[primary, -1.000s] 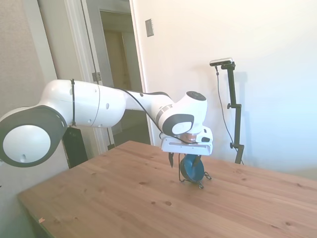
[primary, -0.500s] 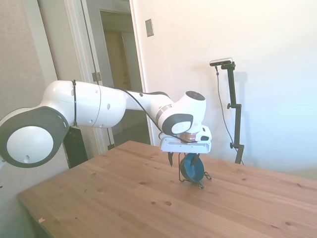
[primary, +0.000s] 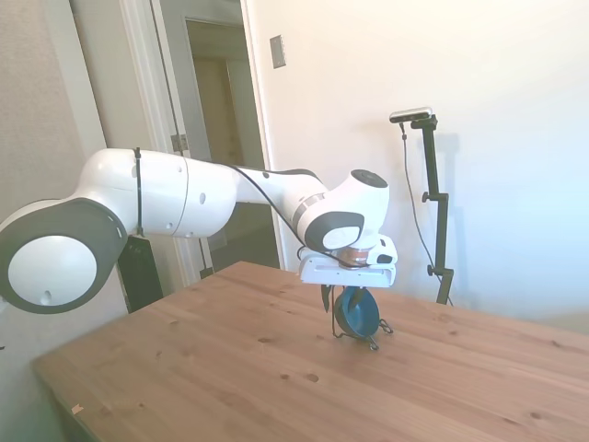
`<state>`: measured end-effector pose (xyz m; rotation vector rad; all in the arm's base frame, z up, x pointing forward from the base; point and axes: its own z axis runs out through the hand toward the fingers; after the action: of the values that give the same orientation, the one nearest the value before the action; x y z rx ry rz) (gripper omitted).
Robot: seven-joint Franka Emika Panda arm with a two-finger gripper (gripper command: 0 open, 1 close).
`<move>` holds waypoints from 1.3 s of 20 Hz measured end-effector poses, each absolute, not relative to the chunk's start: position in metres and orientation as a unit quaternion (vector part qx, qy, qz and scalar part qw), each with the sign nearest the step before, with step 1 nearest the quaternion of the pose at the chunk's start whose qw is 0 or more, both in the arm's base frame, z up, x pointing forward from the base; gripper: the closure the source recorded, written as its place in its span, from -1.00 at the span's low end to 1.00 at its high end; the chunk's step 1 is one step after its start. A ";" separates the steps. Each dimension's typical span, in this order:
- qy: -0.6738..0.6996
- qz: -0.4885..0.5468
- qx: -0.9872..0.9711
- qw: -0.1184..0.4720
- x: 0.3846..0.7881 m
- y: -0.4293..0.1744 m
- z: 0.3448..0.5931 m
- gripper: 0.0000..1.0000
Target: Unload the bowl
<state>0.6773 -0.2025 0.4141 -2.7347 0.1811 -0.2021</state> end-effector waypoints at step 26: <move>0.049 -0.082 -0.962 0.254 0.690 -0.247 0.443 1.00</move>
<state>0.6902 -0.2470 0.4432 -2.6151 0.1331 -0.2225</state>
